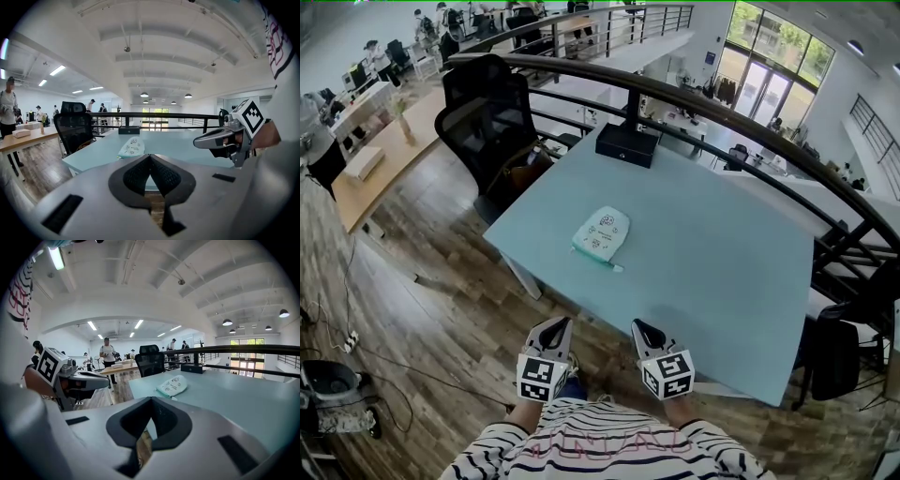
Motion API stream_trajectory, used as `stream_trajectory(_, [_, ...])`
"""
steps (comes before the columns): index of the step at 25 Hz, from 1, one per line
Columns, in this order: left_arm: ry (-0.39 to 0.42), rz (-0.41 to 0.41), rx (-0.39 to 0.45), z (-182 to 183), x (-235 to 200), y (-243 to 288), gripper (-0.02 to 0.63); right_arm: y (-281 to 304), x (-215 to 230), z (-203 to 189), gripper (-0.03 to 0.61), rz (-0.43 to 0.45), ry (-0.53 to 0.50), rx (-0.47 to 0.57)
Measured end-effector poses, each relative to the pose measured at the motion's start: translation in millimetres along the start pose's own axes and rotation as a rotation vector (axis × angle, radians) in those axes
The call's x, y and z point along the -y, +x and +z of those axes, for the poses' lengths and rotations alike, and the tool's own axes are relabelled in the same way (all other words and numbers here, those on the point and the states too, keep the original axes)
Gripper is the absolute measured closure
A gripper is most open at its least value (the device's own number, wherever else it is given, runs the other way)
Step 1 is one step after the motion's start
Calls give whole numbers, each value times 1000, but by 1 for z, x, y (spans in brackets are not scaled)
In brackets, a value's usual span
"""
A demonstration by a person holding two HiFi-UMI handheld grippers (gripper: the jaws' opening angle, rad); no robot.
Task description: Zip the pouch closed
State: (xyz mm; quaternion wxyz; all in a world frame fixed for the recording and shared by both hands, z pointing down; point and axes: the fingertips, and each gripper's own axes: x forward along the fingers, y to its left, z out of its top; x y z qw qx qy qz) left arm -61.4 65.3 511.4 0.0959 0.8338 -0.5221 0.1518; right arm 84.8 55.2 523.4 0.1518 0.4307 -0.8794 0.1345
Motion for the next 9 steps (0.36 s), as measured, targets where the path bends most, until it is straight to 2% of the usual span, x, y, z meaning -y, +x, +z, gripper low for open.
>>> stream_trajectory(9, [2, 5, 0, -5, 0, 0, 589, 2, 0, -5, 551, -1, -32, -7])
